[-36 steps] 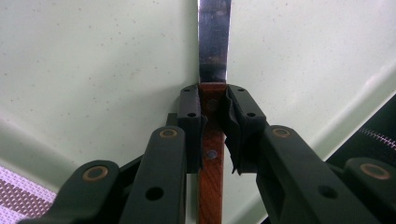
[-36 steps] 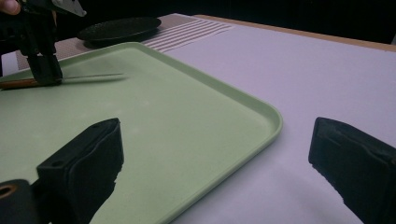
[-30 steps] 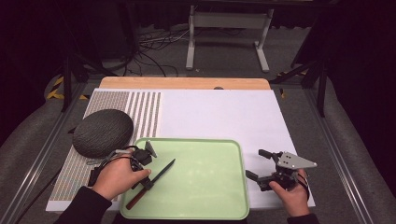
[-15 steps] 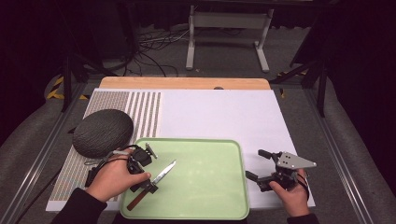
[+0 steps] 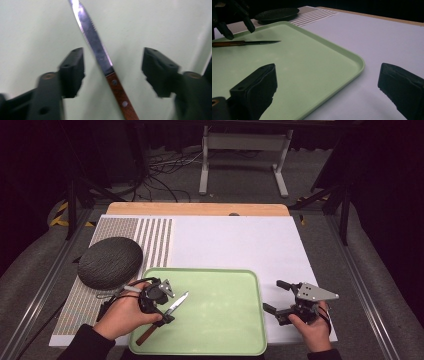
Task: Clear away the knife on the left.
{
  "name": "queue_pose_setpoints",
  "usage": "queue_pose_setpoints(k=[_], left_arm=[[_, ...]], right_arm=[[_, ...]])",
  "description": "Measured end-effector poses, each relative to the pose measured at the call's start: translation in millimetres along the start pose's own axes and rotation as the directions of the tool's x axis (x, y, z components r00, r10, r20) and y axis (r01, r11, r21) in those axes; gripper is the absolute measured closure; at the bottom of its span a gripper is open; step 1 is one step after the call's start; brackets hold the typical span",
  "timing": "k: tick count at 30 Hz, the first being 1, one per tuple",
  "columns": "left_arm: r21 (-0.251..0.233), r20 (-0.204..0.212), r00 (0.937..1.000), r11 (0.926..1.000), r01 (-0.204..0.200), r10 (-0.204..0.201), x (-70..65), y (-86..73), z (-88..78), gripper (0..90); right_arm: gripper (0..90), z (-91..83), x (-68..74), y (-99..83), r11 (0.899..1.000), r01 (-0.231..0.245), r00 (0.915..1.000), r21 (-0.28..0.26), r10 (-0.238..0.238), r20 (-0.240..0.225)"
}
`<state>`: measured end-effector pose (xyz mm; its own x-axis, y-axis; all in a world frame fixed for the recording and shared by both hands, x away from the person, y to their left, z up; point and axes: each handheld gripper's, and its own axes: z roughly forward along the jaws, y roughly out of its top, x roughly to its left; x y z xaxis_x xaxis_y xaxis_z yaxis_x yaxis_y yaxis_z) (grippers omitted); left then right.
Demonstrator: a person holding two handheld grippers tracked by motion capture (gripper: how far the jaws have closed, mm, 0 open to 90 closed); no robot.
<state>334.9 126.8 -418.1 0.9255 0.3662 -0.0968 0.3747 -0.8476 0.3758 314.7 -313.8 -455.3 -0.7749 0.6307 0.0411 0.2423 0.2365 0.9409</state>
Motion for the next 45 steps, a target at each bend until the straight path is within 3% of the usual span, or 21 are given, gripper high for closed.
queue_pose_setpoints(k=[6,14,24,45], left_arm=[[-0.015,0.058,0.9977,0.9993,-0.035,0.036,3.2,0.6,3.1,90.0],[0.020,0.095,0.9929,0.9971,-0.074,0.071,2.9,2.3,16.2,90.0],[0.050,0.105,0.9919,0.9957,-0.078,0.073,6.2,-1.4,20.8,90.0],[0.030,0.106,0.9941,0.9992,-0.025,0.022,15.1,-22.1,15.1,90.0]], right_arm=[[3.2,-0.2,0.0,0.0,1.000,0.001,1.0000,-0.001,-0.001,-0.001],[3.2,0.1,-0.1,0.0,1.000,0.000,1.0000,0.000,0.000,-0.002],[3.2,0.1,-0.1,0.0,1.000,0.001,1.0000,0.000,-0.001,-0.003],[3.2,0.6,-0.5,-0.7,1.000,-0.004,1.0000,0.002,0.004,-0.004]])
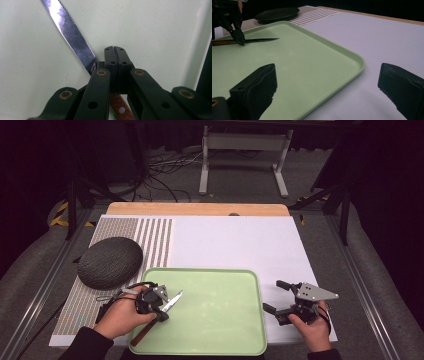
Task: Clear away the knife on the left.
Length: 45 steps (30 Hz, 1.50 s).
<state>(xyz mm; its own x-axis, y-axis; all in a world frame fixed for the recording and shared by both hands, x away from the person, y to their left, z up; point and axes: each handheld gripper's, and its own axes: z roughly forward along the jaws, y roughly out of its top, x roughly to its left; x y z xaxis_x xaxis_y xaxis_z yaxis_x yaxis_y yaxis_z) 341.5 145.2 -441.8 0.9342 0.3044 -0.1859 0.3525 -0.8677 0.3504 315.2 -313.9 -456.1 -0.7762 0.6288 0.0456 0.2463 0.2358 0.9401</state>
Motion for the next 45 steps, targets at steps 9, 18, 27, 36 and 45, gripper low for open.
queue_pose_setpoints(k=[9,18,27,36,45], left_arm=[[-0.004,-0.007,0.9999,0.9999,0.014,-0.014,1.5,-6.3,-2.5,90.0],[0.004,-0.010,0.9997,0.9998,0.022,-0.022,2.7,-11.1,-4.8,90.0],[0.008,-0.015,0.9996,0.9997,0.025,-0.025,4.2,-14.6,-6.7,90.0],[0.002,-0.015,0.9990,0.9991,0.042,-0.042,5.7,-21.5,-9.1,90.0],[-0.001,-0.013,0.9984,0.9985,0.054,-0.054,6.3,-26.0,-10.6,89.9]], right_arm=[[3.2,0.2,-0.1,-0.2,1.000,0.000,1.0000,0.001,0.000,-0.001],[3.1,0.5,0.0,-0.3,1.000,0.001,1.0000,0.002,-0.001,-0.001],[3.1,1.3,0.0,-0.5,1.000,0.001,1.0000,0.006,-0.001,-0.001],[3.1,1.3,0.0,-0.5,1.000,0.001,1.0000,0.007,-0.001,-0.002],[3.0,1.9,0.1,-0.6,1.000,0.003,1.0000,0.010,-0.003,-0.002]])
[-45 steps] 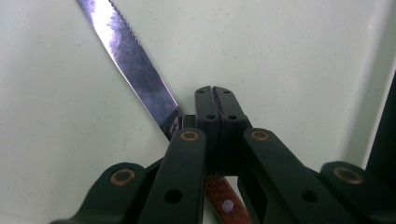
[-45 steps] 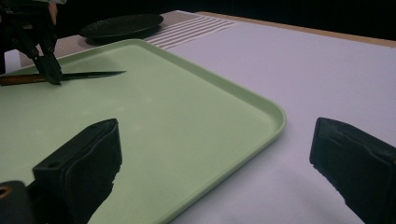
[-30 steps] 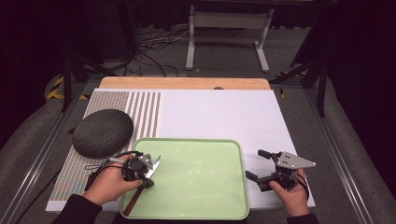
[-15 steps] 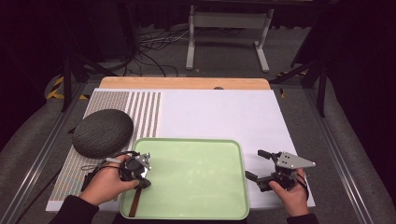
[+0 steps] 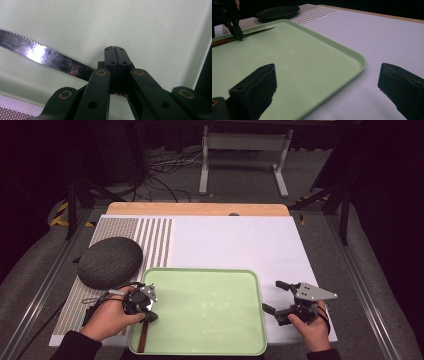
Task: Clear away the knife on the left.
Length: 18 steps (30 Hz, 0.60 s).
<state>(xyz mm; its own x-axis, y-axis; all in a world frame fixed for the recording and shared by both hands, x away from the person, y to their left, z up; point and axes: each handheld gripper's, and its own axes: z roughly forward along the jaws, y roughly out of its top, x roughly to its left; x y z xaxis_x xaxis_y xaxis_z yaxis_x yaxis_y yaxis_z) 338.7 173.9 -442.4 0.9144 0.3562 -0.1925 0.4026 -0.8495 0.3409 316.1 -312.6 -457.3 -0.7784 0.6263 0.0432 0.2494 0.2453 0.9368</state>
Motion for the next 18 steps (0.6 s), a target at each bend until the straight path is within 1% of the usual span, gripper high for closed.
queue_pose_setpoints(k=[5,11,14,18], left_arm=[[-0.005,-0.002,1.0000,1.0000,0.009,-0.009,0.3,-2.6,-0.6,89.8],[0.000,-0.003,1.0000,1.0000,0.005,-0.005,1.0,-3.1,-1.3,89.6],[-0.001,-0.005,0.9999,0.9999,0.012,-0.012,0.8,-3.6,-1.5,89.4],[0.001,-0.007,0.9999,0.9999,0.012,-0.012,0.6,-3.3,-1.8,88.3]], right_arm=[[3.0,0.2,0.0,-0.1,1.000,-0.001,1.0000,0.000,0.001,0.000],[3.0,0.0,0.0,-0.1,1.000,-0.001,1.0000,0.000,0.001,-0.001],[3.0,0.2,0.0,-0.2,1.000,-0.001,1.0000,0.001,0.001,-0.001],[3.0,0.4,0.0,-0.2,1.000,-0.002,1.0000,0.001,0.002,-0.002]])
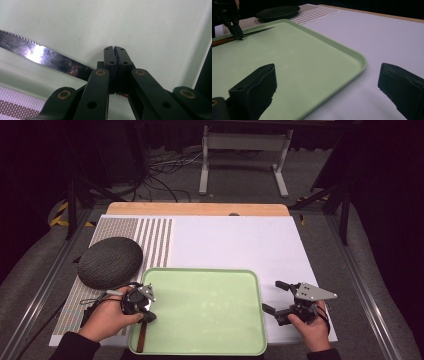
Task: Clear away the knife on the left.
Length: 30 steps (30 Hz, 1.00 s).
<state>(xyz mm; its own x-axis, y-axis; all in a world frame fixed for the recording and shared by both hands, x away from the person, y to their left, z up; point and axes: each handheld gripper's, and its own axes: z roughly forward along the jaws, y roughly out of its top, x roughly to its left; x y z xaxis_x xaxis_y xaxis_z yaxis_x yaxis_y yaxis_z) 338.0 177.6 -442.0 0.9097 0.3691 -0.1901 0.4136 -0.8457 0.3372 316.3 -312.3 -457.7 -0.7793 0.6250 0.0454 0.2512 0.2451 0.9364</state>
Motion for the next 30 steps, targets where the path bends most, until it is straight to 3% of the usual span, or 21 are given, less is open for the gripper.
queue_pose_setpoints(k=[5,10,12,19,23,30], left_arm=[[-0.013,-0.019,0.9998,0.9999,0.002,-0.002,-1.6,1.2,-2.2,83.9],[-0.062,-0.028,0.9996,0.9981,0.008,-0.009,-4.6,4.5,-13.8,76.9],[-0.076,-0.037,0.9993,0.9971,0.008,-0.010,-5.6,5.5,-18.4,70.4],[-0.149,-0.107,0.9943,0.9887,-0.007,-0.009,-7.9,4.1,-27.3,30.0],[-0.208,-0.127,0.9915,0.9781,0.002,-0.029,-8.2,-0.8,-31.8,18.4],[-0.271,-0.146,0.9877,0.9625,0.013,-0.055,-7.2,-9.9,-40.2,10.3]], right_arm=[[3.0,0.1,-0.1,0.1,1.000,0.000,1.0000,0.000,0.000,0.000],[3.0,0.2,0.1,0.1,1.000,0.000,1.0000,-0.001,0.000,-0.001],[3.0,-0.3,0.3,0.1,1.000,0.000,1.0000,-0.001,0.000,0.001],[3.0,0.3,0.4,0.6,1.000,-0.001,1.0000,-0.003,0.001,-0.001],[3.0,-0.2,0.4,0.7,1.000,0.000,1.0000,-0.003,0.000,0.000],[2.9,-0.4,0.1,0.5,1.000,-0.001,1.0000,-0.002,0.001,0.000]])
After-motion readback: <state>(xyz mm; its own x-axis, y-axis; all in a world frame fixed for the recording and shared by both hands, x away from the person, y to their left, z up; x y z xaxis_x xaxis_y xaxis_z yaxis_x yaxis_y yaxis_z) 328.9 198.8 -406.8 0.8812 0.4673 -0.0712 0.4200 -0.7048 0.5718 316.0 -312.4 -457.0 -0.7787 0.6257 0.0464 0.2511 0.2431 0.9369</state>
